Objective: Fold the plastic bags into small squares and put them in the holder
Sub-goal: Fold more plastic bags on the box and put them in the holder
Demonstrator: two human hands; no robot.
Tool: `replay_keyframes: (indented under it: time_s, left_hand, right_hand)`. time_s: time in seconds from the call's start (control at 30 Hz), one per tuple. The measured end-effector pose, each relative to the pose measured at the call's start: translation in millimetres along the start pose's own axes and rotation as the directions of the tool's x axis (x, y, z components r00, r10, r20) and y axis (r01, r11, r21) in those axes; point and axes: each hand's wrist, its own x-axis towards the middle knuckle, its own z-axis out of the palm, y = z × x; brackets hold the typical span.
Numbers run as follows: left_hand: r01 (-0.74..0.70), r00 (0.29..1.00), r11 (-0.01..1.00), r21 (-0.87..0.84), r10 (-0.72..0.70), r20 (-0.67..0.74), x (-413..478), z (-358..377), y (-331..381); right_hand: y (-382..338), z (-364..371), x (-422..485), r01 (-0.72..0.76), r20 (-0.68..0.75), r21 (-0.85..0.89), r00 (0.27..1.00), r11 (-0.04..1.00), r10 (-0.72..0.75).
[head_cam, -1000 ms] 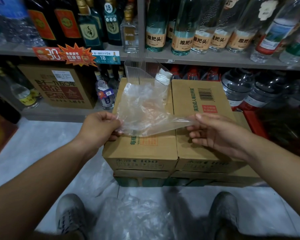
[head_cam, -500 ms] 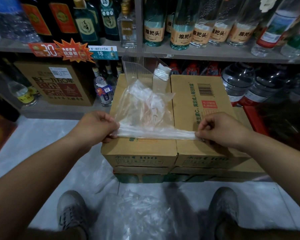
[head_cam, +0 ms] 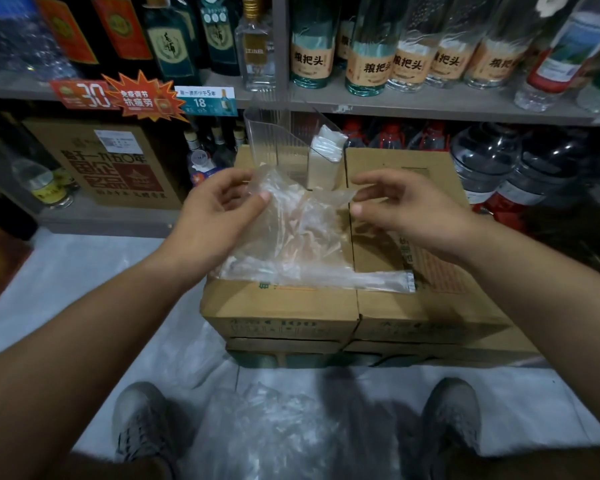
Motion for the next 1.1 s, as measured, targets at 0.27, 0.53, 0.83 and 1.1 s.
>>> replay_keyframes:
  time_s: [0.27,0.53,0.83,1.1]
  left_hand:
    - [-0.033,0.995,0.999,-0.023,0.03,-0.098,6.9,6.4,2.4]
    - [0.179,0.954,0.979,-0.094,-0.196,-0.228,18.2,-9.8,-25.1]
    - [0.241,0.94,0.965,-0.106,-0.26,-0.222,21.6,2.7,-25.8]
    - [-0.022,0.989,0.864,0.504,0.092,-0.115,5.5,11.8,-28.0]
  right_hand:
    - [-0.9,12.7,5.8,-0.066,-0.02,0.194,0.997,0.979,0.071]
    - [34.8,-21.1,8.4,-0.296,-0.043,0.303,0.945,0.906,0.323]
    - [55.2,-29.2,10.1,-0.294,-0.183,0.249,0.921,0.923,0.343]
    - [60.8,-26.3,20.4,-0.216,-0.396,0.107,0.886,0.97,0.241]
